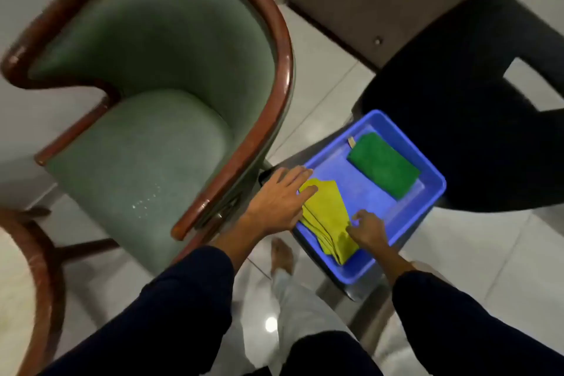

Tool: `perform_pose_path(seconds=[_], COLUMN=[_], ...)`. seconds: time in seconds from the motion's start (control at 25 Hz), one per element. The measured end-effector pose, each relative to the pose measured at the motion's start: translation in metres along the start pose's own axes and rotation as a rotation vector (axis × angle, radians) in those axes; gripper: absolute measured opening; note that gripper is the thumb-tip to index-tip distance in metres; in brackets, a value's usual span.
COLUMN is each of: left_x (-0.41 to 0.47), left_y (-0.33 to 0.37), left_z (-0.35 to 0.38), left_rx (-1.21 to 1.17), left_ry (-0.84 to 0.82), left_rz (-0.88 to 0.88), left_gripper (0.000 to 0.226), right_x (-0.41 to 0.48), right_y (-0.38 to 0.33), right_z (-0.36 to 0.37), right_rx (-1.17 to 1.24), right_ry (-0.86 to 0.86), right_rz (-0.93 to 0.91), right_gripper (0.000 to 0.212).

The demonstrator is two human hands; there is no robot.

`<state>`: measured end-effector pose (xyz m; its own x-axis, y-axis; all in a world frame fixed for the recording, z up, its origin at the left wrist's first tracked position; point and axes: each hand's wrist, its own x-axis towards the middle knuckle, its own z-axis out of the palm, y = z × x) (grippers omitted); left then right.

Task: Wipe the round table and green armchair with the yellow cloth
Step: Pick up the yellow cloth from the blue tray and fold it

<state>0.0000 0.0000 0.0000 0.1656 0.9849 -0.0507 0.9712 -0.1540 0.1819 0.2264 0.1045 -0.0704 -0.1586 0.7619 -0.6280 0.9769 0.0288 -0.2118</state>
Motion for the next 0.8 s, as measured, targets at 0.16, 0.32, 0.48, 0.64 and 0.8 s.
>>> perform_pose_path(seconds=[0.16,0.32,0.48,0.64,0.8], left_x=[-0.024,-0.053,-0.040,-0.014,-0.033], left_y=[0.034,0.043,0.033,0.012,-0.014], left_z=[0.042,0.032,-0.006,-0.058,-0.098], left_rx=[-0.139,-0.172,-0.245,-0.397,-0.764], left_ry=[-0.211,-0.240,-0.083,0.070,0.175], left_rz=[-0.178,-0.243,-0.257,-0.303,-0.526], left_gripper=[0.054,0.054,0.054,0.081,0.060], right_x=[0.014,0.012,-0.024,-0.070,-0.099], right_y=[0.011,0.000,-0.041,-0.101,-0.180], right_z=[0.029,0.022,-0.027,-0.101,-0.151], right_rx=[-0.064,-0.118,-0.375,-0.054,0.286], right_ry=[-0.163,-0.196,0.150,0.163,-0.048], right_rz=[0.116,0.074,-0.461,-0.811,-0.872], right_gripper=[0.053,0.040,0.026,0.022,0.019])
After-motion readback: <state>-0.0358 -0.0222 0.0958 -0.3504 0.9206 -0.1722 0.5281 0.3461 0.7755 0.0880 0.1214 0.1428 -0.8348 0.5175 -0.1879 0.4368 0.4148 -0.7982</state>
